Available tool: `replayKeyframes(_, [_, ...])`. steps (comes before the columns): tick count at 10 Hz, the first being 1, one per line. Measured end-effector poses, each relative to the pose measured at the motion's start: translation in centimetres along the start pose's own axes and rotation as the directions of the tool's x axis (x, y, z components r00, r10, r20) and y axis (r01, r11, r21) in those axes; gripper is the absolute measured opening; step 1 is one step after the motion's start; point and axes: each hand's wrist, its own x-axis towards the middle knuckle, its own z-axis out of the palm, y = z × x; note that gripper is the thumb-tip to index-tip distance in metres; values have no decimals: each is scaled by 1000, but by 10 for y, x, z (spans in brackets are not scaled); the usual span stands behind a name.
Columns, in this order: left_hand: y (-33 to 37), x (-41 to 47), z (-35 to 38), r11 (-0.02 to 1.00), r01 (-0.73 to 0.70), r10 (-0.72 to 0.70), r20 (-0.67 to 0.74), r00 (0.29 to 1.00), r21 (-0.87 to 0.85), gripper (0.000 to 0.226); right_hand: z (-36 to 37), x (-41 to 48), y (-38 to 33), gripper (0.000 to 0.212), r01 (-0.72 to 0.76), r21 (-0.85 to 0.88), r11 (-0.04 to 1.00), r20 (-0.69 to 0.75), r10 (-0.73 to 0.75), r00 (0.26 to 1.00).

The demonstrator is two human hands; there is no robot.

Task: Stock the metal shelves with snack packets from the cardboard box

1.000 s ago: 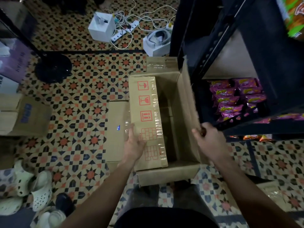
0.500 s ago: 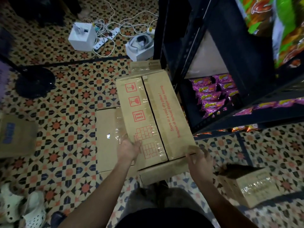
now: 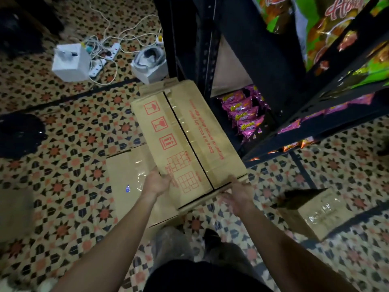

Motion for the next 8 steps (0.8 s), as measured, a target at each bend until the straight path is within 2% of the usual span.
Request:
replayKeyframes(1, [5, 13, -6, 998, -45, 45, 9, 999, 38, 37, 7, 6, -4, 25, 7, -34, 999, -59, -9, 998])
replayKeyframes(2, [13, 30, -16, 995, -65, 60, 63, 996, 79, 33, 16, 10, -9, 22, -1, 59, 998, -95, 6, 995])
replayKeyframes(4, [18, 55, -32, 983, -141, 118, 183, 976, 116, 30, 26, 14, -13, 21, 32, 36, 999, -221, -23, 975])
replayKeyframes(6, [14, 59, -46, 928, -261, 168, 326, 930, 266, 34, 28, -1, 12, 16, 68, 82, 994, -249, -45, 968])
replayKeyframes(7, [17, 60, -60, 885, -329, 176, 419, 891, 328, 38, 30, -22, 16, 13, 136, 18, 991, -297, -124, 947])
replayKeyframes(8, [16, 56, -76, 902, -313, 147, 471, 870, 296, 37, 34, -50, 15, 30, 217, 20, 976, -340, -198, 920])
